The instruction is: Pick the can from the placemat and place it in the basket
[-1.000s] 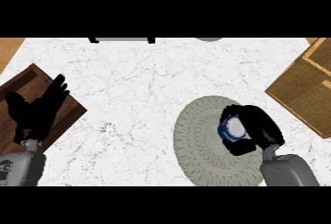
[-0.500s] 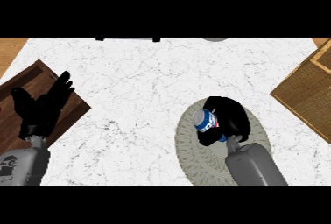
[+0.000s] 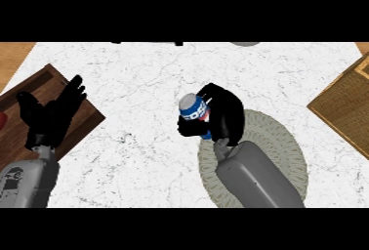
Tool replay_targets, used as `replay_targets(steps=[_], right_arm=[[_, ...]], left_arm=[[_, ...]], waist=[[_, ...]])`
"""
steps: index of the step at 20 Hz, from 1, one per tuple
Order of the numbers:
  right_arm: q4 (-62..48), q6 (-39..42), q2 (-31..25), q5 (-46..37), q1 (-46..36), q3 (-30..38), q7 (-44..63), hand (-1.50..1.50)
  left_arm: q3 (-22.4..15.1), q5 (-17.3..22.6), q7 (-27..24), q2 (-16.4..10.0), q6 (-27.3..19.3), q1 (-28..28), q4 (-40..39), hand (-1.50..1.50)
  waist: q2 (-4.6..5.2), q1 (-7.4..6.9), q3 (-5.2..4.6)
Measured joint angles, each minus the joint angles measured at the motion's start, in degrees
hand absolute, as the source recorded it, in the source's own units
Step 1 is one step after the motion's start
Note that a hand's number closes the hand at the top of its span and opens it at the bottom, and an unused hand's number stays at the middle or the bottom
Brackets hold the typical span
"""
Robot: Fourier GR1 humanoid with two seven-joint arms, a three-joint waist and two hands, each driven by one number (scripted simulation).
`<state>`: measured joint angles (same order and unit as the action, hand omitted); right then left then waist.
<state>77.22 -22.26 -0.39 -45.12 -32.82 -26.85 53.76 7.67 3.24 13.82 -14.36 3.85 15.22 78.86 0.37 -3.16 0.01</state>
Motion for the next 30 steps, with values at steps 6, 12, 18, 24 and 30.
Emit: replay_targets(steps=[6,12,18,24,30], right_arm=[[-0.29,-7.28,0.05,-7.45,-11.04,-3.59,6.32,1.5],[-0.9,-4.66,-0.05,-14.06,-20.19,-0.09,11.81,1.5],[-3.77,-0.74,-0.23,-18.66,-28.01,7.58,13.61,1.5],[-7.63,1.58,-2.26,-22.06,-33.2,15.37,12.28,1.5],[-10.6,4.31,-7.12,-24.12,-35.27,21.9,10.78,1.5]], left_arm=[[0.89,-0.1,0.31,-0.85,-0.11,-0.16,-0.46,0.0],[1.63,0.1,-0.25,-1.16,0.08,-0.68,-1.15,0.0],[1.68,0.05,-1.33,-0.72,0.08,-2.36,-0.32,0.0],[2.04,0.15,-1.59,-0.86,0.23,-2.73,0.02,0.0],[1.9,0.01,-1.66,-0.68,0.38,-3.76,0.81,0.0]], waist=[[-0.42,1.11,-0.07],[-0.62,2.22,-0.1],[-0.64,2.68,-0.09],[-0.51,2.86,-0.07],[-0.52,3.05,-0.04]])
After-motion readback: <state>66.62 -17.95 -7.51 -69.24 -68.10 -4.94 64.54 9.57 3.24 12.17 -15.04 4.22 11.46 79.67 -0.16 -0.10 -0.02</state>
